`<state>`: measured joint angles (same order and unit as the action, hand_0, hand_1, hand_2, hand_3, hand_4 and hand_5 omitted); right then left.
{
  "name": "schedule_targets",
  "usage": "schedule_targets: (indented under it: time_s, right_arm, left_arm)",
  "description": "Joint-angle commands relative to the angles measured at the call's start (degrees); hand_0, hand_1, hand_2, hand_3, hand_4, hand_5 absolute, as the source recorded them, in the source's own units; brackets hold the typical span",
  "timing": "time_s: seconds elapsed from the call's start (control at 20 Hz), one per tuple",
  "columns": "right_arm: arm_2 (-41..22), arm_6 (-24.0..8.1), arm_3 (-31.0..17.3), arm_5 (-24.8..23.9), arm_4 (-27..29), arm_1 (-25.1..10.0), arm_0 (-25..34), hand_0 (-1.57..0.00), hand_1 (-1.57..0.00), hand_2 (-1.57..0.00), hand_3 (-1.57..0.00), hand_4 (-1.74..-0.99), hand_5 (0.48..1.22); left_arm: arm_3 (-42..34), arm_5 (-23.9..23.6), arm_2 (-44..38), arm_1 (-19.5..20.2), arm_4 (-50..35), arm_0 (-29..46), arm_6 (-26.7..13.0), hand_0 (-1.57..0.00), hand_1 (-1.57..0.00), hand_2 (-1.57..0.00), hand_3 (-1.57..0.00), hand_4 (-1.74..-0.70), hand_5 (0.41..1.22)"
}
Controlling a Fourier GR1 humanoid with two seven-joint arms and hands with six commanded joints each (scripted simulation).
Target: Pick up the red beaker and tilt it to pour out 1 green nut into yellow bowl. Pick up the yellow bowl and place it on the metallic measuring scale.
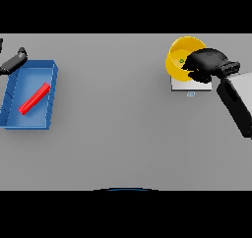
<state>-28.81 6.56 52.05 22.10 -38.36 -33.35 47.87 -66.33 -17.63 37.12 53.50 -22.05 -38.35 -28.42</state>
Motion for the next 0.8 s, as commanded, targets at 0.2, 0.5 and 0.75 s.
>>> schedule_targets:
  time_s: [0.2,0.5,0.75]
  right_arm:
    - [0.2,1.7,-7.4,-3.0,-0.3,0.4,1.1,-1.51,-1.37,-1.45,-1.53,-1.730,1.221]
    - [-0.5,3.9,-11.8,-4.3,-0.7,0.9,2.0,-1.39,-1.20,-1.32,-1.56,-1.730,1.221]
    - [0.2,2.9,-14.3,-4.1,0.2,2.0,2.8,-1.41,-1.15,-1.18,-1.39,-1.644,1.221]
  left_arm:
    - [-1.6,-0.8,-0.1,0.3,-0.5,0.4,-1.3,0.00,0.00,0.00,0.00,-0.84,0.772]
    - [-1.1,-0.5,0.3,0.4,0.1,0.0,-2.4,0.00,0.00,0.00,0.00,-0.84,0.786]
    - [0.3,0.4,0.0,0.2,0.0,-0.5,-1.4,0.00,0.00,0.00,0.00,-0.84,0.773]
